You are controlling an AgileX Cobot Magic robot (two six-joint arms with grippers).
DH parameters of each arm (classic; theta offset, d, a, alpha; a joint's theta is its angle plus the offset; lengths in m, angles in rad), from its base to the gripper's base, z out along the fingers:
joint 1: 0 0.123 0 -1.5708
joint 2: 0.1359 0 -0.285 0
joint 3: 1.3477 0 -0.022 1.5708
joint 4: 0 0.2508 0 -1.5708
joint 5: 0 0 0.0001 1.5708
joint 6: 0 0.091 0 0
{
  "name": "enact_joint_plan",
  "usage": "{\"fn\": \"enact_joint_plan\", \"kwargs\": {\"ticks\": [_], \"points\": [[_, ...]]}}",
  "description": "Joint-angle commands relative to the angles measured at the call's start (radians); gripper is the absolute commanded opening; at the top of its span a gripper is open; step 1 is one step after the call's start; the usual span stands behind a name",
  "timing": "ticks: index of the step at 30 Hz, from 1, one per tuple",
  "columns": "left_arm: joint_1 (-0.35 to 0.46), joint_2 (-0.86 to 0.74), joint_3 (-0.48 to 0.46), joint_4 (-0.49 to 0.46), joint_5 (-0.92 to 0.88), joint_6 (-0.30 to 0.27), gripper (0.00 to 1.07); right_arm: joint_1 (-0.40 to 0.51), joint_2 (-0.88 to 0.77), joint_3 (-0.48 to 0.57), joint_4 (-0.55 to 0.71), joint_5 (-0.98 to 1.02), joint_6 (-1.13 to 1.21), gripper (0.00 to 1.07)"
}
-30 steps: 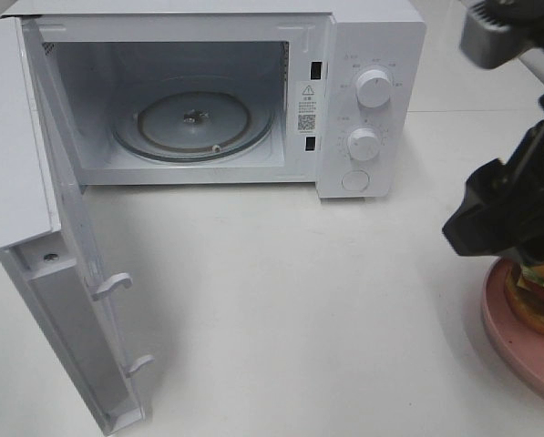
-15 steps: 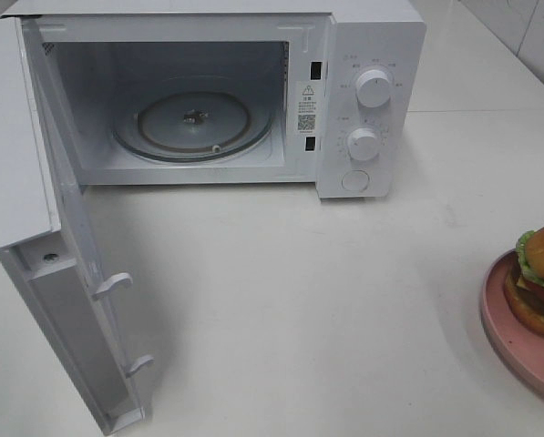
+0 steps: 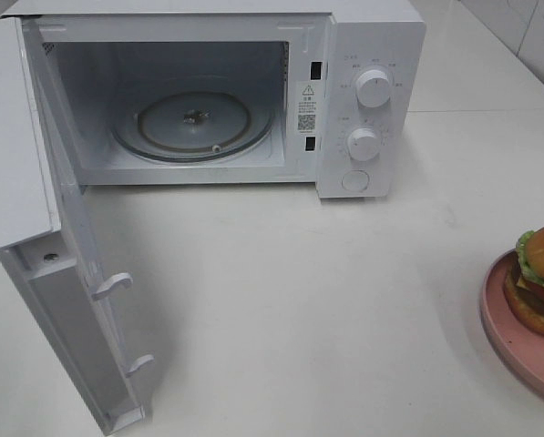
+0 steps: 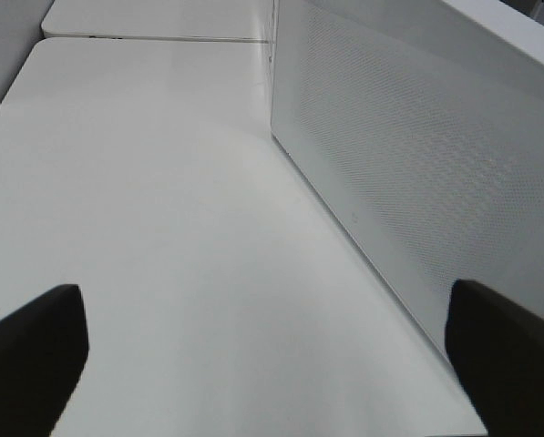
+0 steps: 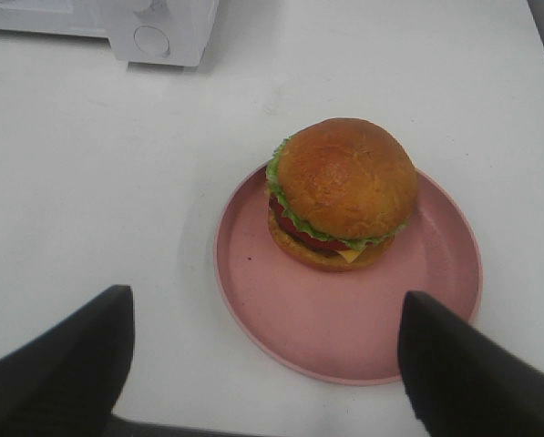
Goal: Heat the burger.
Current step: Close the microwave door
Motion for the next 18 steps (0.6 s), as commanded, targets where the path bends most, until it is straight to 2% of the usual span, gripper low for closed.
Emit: {"fn": "enact_joint_plan", "kwargs": {"ticks": [1,8,18], "points": [[-0.001,-0.016,0.000,-0.007,-0.011,-0.007,1.00,-0.030,-0.069,0.023,0.008,-0.032,-0.034,0.76],[-0.001,-0.016,0.000,-0.007,-0.011,-0.007,1.00,-0.039,-0.154,0.030,0.012,-0.043,-0.033,0.76],[-0.001,-0.016,0.000,-0.007,-0.011,-0.007,1.00,-0.039,-0.153,0.030,0.012,-0.043,-0.033,0.76]]}}
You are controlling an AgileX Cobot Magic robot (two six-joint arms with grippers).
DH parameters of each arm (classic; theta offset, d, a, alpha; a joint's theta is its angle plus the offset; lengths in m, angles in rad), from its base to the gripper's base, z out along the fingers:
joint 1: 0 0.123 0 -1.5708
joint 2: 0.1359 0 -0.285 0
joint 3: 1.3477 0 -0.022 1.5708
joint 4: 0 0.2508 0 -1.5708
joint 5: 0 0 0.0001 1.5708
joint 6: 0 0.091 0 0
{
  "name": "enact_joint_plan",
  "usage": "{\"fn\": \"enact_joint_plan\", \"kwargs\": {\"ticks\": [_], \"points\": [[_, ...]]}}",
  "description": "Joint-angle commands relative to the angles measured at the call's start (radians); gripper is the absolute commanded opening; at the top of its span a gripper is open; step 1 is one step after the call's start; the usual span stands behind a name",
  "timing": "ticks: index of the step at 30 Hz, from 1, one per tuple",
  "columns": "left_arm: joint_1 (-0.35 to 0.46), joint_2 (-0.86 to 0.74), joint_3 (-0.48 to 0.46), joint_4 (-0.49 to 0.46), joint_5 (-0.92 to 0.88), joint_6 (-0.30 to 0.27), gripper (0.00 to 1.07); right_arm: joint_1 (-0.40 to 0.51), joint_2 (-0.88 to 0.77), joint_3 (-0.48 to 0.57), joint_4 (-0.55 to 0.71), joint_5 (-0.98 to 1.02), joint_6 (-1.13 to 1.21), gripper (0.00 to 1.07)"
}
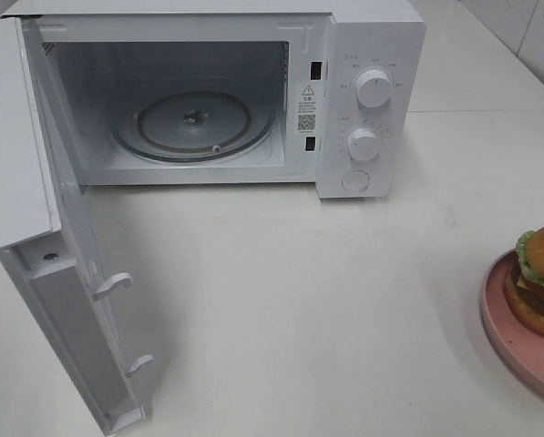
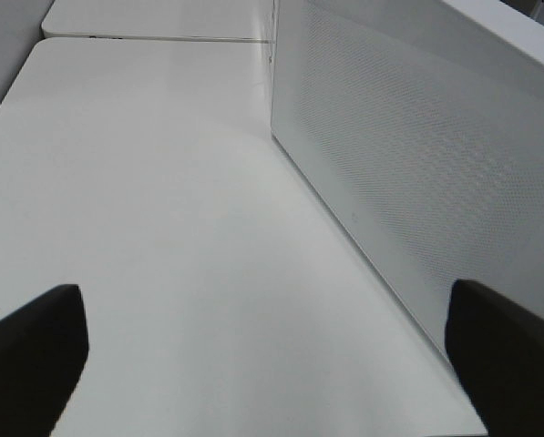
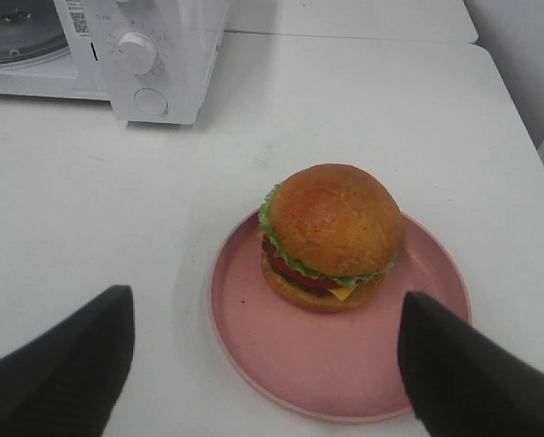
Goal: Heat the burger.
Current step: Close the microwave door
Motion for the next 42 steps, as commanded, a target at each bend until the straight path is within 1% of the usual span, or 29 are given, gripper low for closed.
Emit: {"fn": "enact_joint_plan", "kwargs": {"ticks": [1,27,33,42], "points": [[-0.001,-0.016,0.000,-0.007,-0.011,-0.007,1.00,-0.003,-0.026,0.001,-0.002,-0.014,-0.015,0.76],[-0.001,-0.016,0.000,-0.007,-0.011,-0.007,1.00,-0.003,-0.026,0.001,-0.002,-0.014,-0.015,0.76],[-0.001,-0.016,0.000,-0.047,-0.013,-0.008,1.00,-0.003,-0.026,0.001,-0.002,-0.014,-0.015,0.76],[-0.001,-0.010,-0.006,-0.040,-0.020,-0.007,0.99,-0.003,-0.026,0.001,-0.002,-0.014,-0.015,0.76]]}}
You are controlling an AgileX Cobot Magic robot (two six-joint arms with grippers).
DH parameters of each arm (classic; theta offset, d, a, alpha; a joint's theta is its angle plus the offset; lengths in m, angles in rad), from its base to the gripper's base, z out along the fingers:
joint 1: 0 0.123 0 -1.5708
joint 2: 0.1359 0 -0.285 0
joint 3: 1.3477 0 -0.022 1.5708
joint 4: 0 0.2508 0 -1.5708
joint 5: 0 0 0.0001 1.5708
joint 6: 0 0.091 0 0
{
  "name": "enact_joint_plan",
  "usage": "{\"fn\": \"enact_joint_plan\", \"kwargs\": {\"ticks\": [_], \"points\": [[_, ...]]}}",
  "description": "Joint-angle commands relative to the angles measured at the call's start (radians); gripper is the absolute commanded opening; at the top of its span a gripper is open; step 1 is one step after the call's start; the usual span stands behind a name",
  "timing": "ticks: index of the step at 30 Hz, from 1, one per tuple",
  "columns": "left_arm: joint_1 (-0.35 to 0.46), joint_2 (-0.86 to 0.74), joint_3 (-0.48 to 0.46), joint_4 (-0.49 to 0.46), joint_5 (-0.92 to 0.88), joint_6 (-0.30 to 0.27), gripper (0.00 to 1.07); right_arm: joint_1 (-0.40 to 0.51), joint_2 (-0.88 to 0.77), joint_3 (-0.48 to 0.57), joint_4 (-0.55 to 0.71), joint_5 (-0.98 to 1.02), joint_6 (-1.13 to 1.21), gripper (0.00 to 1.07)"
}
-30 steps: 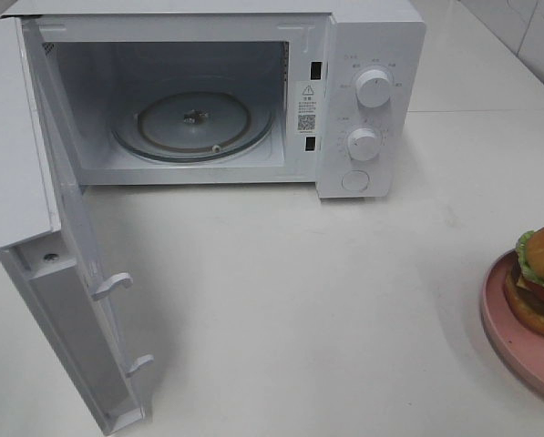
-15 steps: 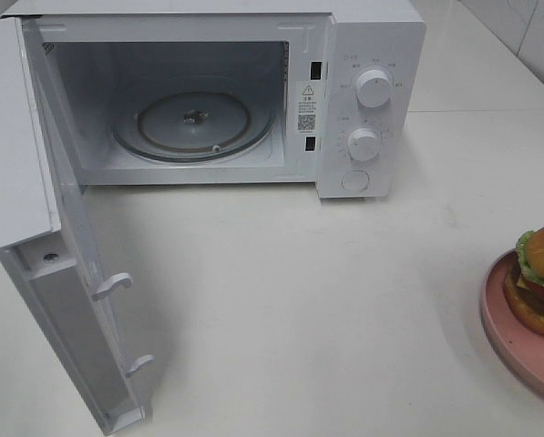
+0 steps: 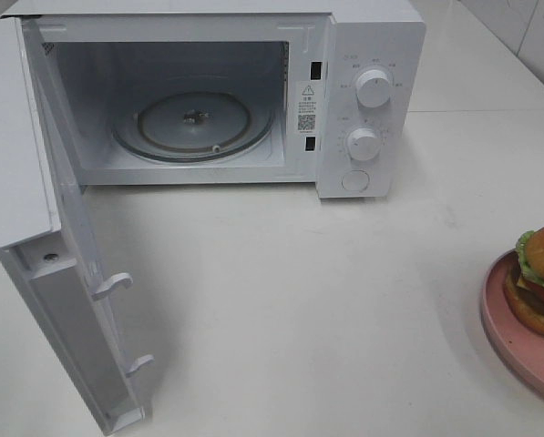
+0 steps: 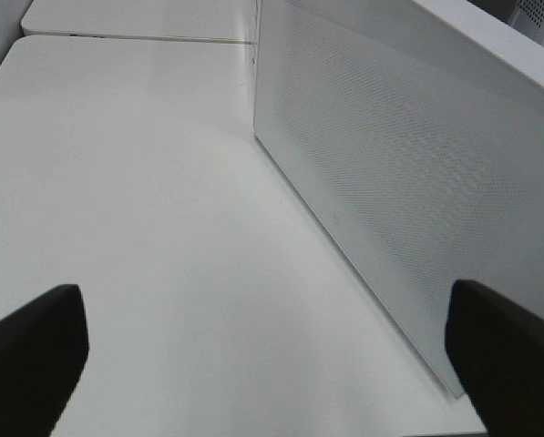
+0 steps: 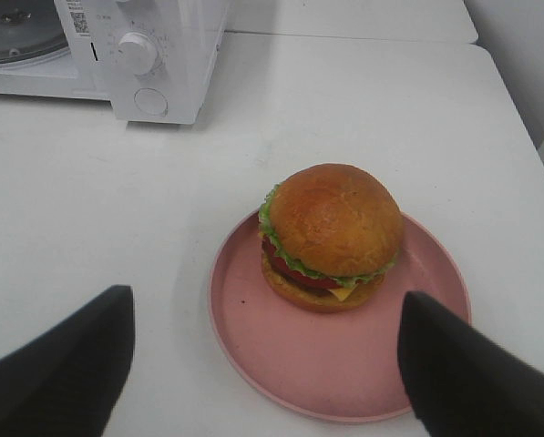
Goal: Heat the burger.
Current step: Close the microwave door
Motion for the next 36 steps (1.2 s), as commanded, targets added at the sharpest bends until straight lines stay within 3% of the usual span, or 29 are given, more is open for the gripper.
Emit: {"fn": "enact_joint_plan", "kwargs": {"ticks": [1,8,10,11,12,13,14,16,17,18,19,20,25,26,30,32,33,35,36], "points": [[-0.001,0.016,-0.022,0.009,-0.032,-0.007,0.97,-0.003,-0.026,0.001,-0.002,-0.014,-0.014,0.76],[-0.001,0.139,-0.037,0.041,-0.115,-0.007,0.84,-0.003,-0.026,0.001,-0.002,-0.014,-0.014,0.76],[-0.001,0.211,-0.037,0.041,-0.184,-0.007,0.69,-0.003,-0.026,0.001,-0.002,-0.014,-0.014,0.76],[-0.001,0.211,-0.037,0.041,-0.184,-0.007,0.69,-0.003,-0.026,0.001,-0.002,-0.014,-0.014,0.76],[-0.001,0.257,-0.031,0.041,-0.227,-0.007,0.55,-0.003,-0.026,0.001,-0.002,-0.014,-0.014,0.76],[-0.001,0.257,-0.031,0.041,-0.227,-0.007,0.55,-0.003,-0.026,0.001,-0.002,-0.014,-0.014,0.76],[-0.001,0.283,-0.025,0.041,-0.247,-0.007,0.47,-0.003,-0.026,0.001,-0.002,-0.014,-0.014,0.76],[-0.001,0.360,-0.006,0.056,-0.314,-0.007,0.24,-0.003,-0.026,0.001,-0.002,-0.014,-0.014,0.76],[-0.001,0.360,-0.006,0.056,-0.314,-0.007,0.24,-0.003,-0.026,0.001,-0.002,-0.014,-0.014,0.76],[-0.001,0.417,0.010,0.073,-0.358,-0.007,0.07,-0.003,-0.026,0.001,-0.002,-0.014,-0.014,0.76],[-0.001,0.417,0.010,0.073,-0.358,-0.007,0.07,-0.003,-0.026,0.001,-0.002,-0.014,-0.014,0.76],[-0.001,0.466,0.036,0.082,-0.425,-0.002,0.00,-0.003,-0.026,0.001,-0.002,-0.014,-0.014,0.76],[-0.001,0.547,0.100,0.073,-0.622,0.029,0.00,-0.003,-0.026,0.001,-0.002,-0.014,-0.014,0.76],[-0.001,0.586,0.136,0.050,-0.739,0.047,0.00,-0.003,-0.026,0.001,-0.002,-0.014,-0.014,0.76],[-0.001,0.644,0.191,0.012,-0.901,0.047,0.00,-0.003,-0.026,0.001,-0.002,-0.014,-0.014,0.76],[-0.001,0.698,0.234,0.007,-1.092,0.044,0.00,-0.003,-0.026,0.001,-0.002,-0.014,-0.014,0.76],[-0.001,0.698,0.234,0.007,-1.092,0.044,0.00,-0.003,-0.026,0.001,-0.002,-0.014,-0.014,0.76],[-0.001,0.787,0.294,0.016,-1.360,0.039,0.00,-0.003,-0.026,0.001,-0.002,-0.014,-0.014,0.76],[-0.001,0.787,0.294,0.016,-1.360,0.039,0.00,-0.003,-0.026,0.001,-0.002,-0.014,-0.014,0.76]]}}
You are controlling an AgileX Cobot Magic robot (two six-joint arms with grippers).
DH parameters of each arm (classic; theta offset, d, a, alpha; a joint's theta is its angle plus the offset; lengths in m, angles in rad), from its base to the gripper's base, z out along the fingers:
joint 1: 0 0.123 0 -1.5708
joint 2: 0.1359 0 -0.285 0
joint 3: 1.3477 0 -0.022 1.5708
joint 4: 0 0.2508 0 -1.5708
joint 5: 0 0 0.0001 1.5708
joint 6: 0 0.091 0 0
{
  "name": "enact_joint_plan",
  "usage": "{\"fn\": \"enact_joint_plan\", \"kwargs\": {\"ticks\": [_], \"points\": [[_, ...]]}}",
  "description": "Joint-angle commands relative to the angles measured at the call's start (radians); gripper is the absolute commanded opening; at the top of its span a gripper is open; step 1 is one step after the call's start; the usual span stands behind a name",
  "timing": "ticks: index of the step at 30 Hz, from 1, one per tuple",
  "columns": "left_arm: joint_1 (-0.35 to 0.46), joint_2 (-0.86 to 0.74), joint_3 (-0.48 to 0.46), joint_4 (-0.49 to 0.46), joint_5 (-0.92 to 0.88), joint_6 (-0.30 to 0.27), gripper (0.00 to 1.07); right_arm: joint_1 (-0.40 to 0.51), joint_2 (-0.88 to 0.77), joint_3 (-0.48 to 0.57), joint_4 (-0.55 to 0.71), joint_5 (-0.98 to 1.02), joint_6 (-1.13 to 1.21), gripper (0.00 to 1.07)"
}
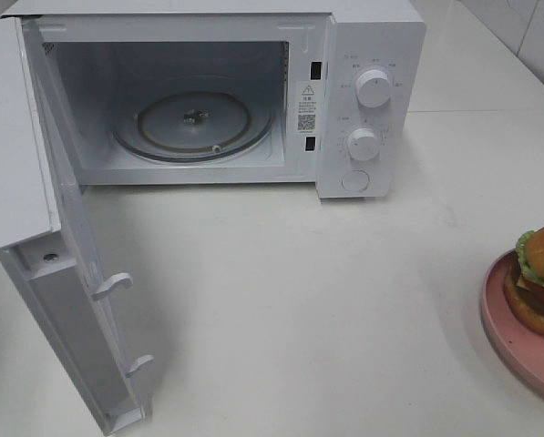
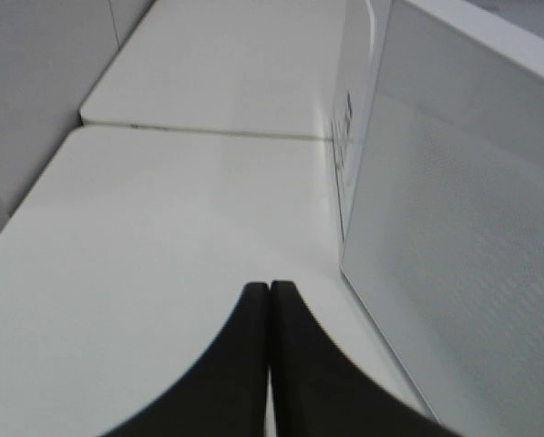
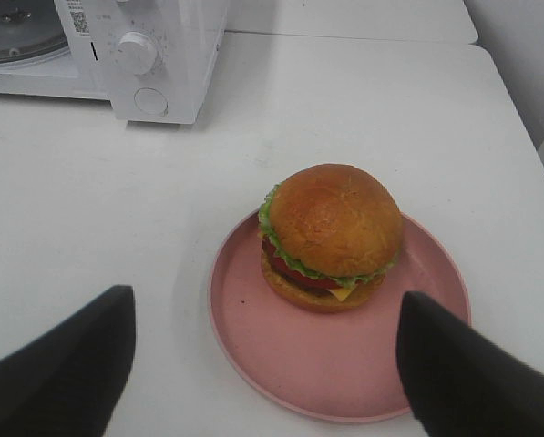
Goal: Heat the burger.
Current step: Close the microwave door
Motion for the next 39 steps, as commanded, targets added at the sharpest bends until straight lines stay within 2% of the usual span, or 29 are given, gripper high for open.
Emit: {"fn": "enact_joint_plan", "kwargs": {"ticks": [1,2,3,4,5,6,7,8,9,10,11,12,13,14,15,21,23,25,26,27,28,29,31,32,34,37,39], "points": [[-0.001,0.070,0.043,0.013,-0.256,-0.003,0.00,-0.003,-0.026,0.001,-0.002,-0.014,-0.012,0.76],[-0.001,0.070,0.043,0.013,-0.256,-0.003,0.00,-0.003,-0.026,0.001,-0.002,-0.014,-0.012,0.76],[-0.001,0.126,0.059,0.065,-0.367,-0.013,0.00,-0.003,-0.026,0.001,-0.002,-0.014,-0.012,0.76],[-0.002,0.181,0.067,0.127,-0.445,-0.076,0.00,-0.003,-0.026,0.001,-0.002,-0.014,-0.012,0.76],[-0.002,0.181,0.067,0.127,-0.445,-0.076,0.00,-0.003,-0.026,0.001,-0.002,-0.014,-0.012,0.76],[-0.004,0.215,0.067,0.159,-0.461,-0.118,0.00,-0.003,-0.026,0.001,-0.002,-0.014,-0.012,0.76],[-0.005,0.284,0.067,0.247,-0.502,-0.214,0.00,-0.003,-0.026,0.001,-0.002,-0.014,-0.012,0.76],[-0.005,0.284,0.067,0.247,-0.502,-0.214,0.00,-0.003,-0.026,0.001,-0.002,-0.014,-0.012,0.76],[-0.005,0.313,0.067,0.303,-0.533,-0.256,0.00,-0.003,-0.026,0.001,-0.002,-0.014,-0.012,0.76],[-0.005,0.313,0.067,0.303,-0.533,-0.256,0.00,-0.003,-0.026,0.001,-0.002,-0.014,-0.012,0.76],[-0.005,0.374,0.067,0.410,-0.603,-0.298,0.00,-0.003,-0.026,0.001,-0.002,-0.014,-0.012,0.76],[-0.005,0.405,0.067,0.457,-0.647,-0.303,0.00,-0.003,-0.026,0.001,-0.002,-0.014,-0.012,0.76],[-0.005,0.405,0.067,0.457,-0.647,-0.303,0.00,-0.003,-0.026,0.001,-0.002,-0.014,-0.012,0.76],[-0.005,0.456,0.066,0.523,-0.691,-0.325,0.00,-0.003,-0.026,0.001,-0.002,-0.014,-0.012,0.76],[-0.005,0.506,0.065,0.538,-0.726,-0.338,0.00,-0.003,-0.026,0.001,-0.002,-0.014,-0.012,0.76],[-0.027,0.582,0.041,0.541,-0.741,-0.336,0.00,-0.003,-0.026,0.001,-0.002,-0.014,-0.012,0.76],[-0.115,0.645,0.020,0.527,-0.749,-0.297,0.00,-0.003,-0.026,0.001,-0.002,-0.014,-0.012,0.76],[-0.141,0.659,0.019,0.516,-0.757,-0.279,0.00,-0.003,-0.026,0.001,-0.002,-0.014,-0.012,0.76],[-0.182,0.681,0.019,0.469,-0.777,-0.242,0.00,-0.003,-0.026,0.001,-0.002,-0.014,-0.012,0.76],[-0.182,0.681,0.019,0.469,-0.777,-0.242,0.00,-0.003,-0.026,0.001,-0.002,-0.014,-0.012,0.76],[-0.221,0.704,0.019,0.416,-0.795,-0.219,0.00,-0.003,-0.026,0.001,-0.002,-0.014,-0.012,0.76],[-0.221,0.704,0.019,0.416,-0.795,-0.219,0.00,-0.003,-0.026,0.001,-0.002,-0.014,-0.012,0.76],[-0.286,0.744,0.018,0.333,-0.826,-0.214,0.00,-0.003,-0.026,0.001,-0.002,-0.014,-0.012,0.76],[-0.286,0.744,0.018,0.333,-0.826,-0.214,0.00,-0.003,-0.026,0.001,-0.002,-0.014,-0.012,0.76],[-0.344,0.781,0.005,0.267,-0.844,-0.212,0.00,-0.003,-0.026,0.001,-0.002,-0.014,-0.012,0.76],[-0.360,0.791,-0.002,0.246,-0.846,-0.206,0.00,-0.003,-0.026,0.001,-0.002,-0.014,-0.012,0.76],[-0.445,0.830,-0.046,0.173,-0.851,-0.166,0.00,-0.003,-0.026,0.001,-0.002,-0.014,-0.012,0.76]]}}
